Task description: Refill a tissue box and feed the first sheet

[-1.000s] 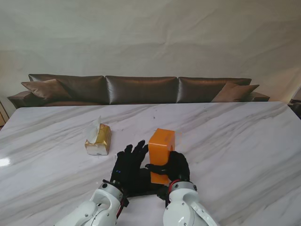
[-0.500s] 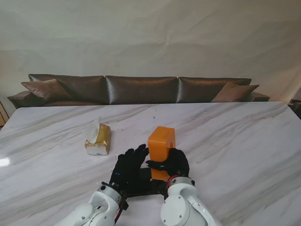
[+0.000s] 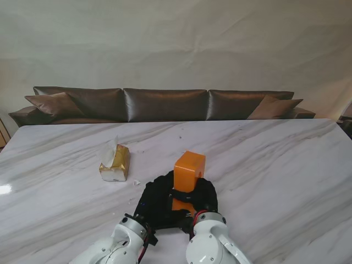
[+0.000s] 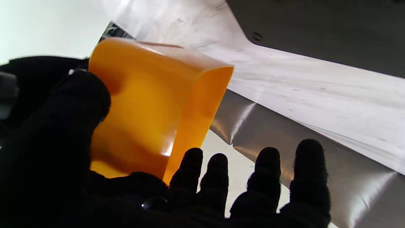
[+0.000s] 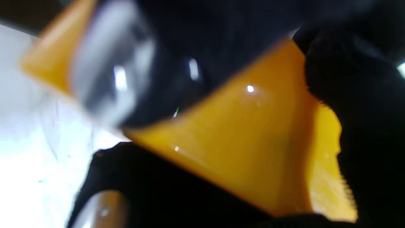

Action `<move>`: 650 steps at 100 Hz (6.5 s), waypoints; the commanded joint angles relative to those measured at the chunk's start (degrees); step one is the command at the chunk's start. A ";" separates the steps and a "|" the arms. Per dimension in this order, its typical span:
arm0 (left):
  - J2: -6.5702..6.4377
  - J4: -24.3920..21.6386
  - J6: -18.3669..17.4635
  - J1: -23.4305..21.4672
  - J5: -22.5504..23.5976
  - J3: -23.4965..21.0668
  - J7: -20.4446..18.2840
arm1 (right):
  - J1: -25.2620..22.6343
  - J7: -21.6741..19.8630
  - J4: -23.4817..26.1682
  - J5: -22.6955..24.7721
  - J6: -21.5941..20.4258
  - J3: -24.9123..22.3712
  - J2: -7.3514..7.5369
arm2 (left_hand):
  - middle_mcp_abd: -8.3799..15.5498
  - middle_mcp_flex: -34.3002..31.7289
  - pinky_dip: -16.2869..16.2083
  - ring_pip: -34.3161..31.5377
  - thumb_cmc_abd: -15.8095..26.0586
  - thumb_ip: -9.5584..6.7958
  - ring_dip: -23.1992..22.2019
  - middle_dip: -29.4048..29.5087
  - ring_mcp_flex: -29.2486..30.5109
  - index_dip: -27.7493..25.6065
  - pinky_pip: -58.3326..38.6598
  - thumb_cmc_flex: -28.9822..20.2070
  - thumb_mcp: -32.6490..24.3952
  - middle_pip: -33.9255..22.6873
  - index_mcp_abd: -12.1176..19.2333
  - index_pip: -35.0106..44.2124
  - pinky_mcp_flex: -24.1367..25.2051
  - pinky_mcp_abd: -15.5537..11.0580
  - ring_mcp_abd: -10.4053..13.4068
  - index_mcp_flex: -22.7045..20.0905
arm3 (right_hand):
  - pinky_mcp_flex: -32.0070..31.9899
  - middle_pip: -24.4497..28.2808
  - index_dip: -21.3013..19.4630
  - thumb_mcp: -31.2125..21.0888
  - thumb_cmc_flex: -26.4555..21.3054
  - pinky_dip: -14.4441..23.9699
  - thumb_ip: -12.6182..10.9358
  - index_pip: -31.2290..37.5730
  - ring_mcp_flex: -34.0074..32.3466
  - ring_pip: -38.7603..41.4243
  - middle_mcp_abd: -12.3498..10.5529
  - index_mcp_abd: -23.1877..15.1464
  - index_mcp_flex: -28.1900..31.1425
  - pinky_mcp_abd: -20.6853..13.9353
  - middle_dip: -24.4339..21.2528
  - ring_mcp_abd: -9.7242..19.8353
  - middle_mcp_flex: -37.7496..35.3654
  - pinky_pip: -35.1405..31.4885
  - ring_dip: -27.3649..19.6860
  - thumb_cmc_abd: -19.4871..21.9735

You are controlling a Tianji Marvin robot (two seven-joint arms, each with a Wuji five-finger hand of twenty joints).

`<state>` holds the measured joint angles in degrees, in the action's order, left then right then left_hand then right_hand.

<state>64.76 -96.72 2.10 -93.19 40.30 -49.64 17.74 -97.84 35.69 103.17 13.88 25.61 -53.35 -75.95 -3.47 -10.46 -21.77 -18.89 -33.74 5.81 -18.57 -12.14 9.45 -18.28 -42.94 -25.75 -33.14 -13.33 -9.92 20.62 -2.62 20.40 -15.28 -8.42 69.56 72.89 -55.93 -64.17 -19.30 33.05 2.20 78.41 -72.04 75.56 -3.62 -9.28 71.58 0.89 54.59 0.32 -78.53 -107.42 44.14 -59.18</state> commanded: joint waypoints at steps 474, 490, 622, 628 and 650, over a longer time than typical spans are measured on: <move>4.61 13.04 11.03 6.52 12.42 -7.09 29.79 | -22.82 -31.74 16.00 3.32 -21.44 -19.86 10.83 | 9.80 -60.42 -7.23 -77.15 -38.55 -17.08 -20.36 -41.22 63.59 -50.32 -72.07 -15.45 -56.82 -66.77 21.85 64.53 -59.74 -22.02 24.18 -44.56 | -54.55 -52.02 51.60 17.19 11.92 -2.62 -10.64 -51.98 51.36 -60.67 11.40 18.48 -65.63 8.93 -42.13 -4.29 61.79 59.05 -32.09 29.92; 3.12 16.34 11.88 11.39 15.72 -5.06 25.39 | -23.91 -31.57 15.99 3.63 -22.45 -21.48 10.79 | 10.19 -60.03 -7.18 -77.10 -37.85 -17.06 -20.54 -41.44 63.58 -50.52 -72.03 -15.13 -56.82 -66.77 22.44 64.49 -59.77 -22.59 24.57 -44.27 | -54.55 -51.93 51.42 17.25 11.80 -2.69 -10.65 -50.53 51.32 -60.64 11.34 18.36 -65.82 8.84 -42.08 -4.37 61.56 58.80 -32.06 30.02; 4.50 43.97 2.85 33.28 12.89 17.71 24.46 | -24.21 -31.00 14.45 2.94 -23.09 -21.84 10.60 | 12.03 -56.36 -3.43 -71.60 -32.10 -4.37 -24.92 -41.99 63.48 -50.92 -68.88 -14.13 -55.98 -64.23 25.21 61.51 -59.19 -20.04 20.90 -41.40 | -54.64 -52.53 50.20 17.25 11.61 -3.41 -10.57 -43.86 51.10 -60.51 9.93 17.50 -66.43 8.56 -42.22 -4.01 59.26 58.13 -31.97 29.64; 4.86 44.93 2.75 33.70 12.50 18.34 25.03 | -24.24 -30.94 14.41 2.91 -23.19 -21.87 10.59 | 12.09 -55.92 -2.80 -70.28 -30.57 -4.61 -25.38 -41.97 63.49 -50.32 -68.25 -13.97 -54.36 -63.62 25.14 60.91 -59.10 -19.64 20.15 -40.83 | -54.69 -52.59 50.19 17.23 11.62 -3.44 -10.57 -43.79 51.14 -60.53 9.97 17.49 -66.42 8.61 -42.23 -4.02 59.24 58.14 -31.98 29.64; 5.07 46.07 3.60 34.67 12.60 20.85 24.39 | -24.38 -31.21 14.26 2.32 -23.31 -22.33 10.58 | 12.97 -54.65 0.06 -61.82 -17.72 -4.03 -24.85 -38.92 63.52 -42.89 -65.09 -5.27 -37.13 -57.46 26.38 56.00 -58.66 -19.47 15.76 -37.92 | -54.69 -52.67 50.24 17.18 11.56 -3.50 -10.56 -43.66 51.13 -60.54 9.89 17.45 -66.38 8.62 -42.22 -4.06 59.18 58.10 -31.98 29.55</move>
<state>69.56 -51.28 5.78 -58.19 52.84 -29.22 43.77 -121.89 5.39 117.65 16.39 2.25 -75.52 -65.24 8.55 -66.50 -23.73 -86.96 -65.79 3.10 -44.27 -52.79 66.84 -64.02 -106.20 -16.41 -54.44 -72.09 12.41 78.57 -60.12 8.35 -2.99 -46.67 14.79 21.13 -5.28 -47.83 -7.49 30.07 -8.45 34.09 -20.19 14.41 8.23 10.50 7.29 9.81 11.92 -4.21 -18.29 -47.64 11.33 -29.25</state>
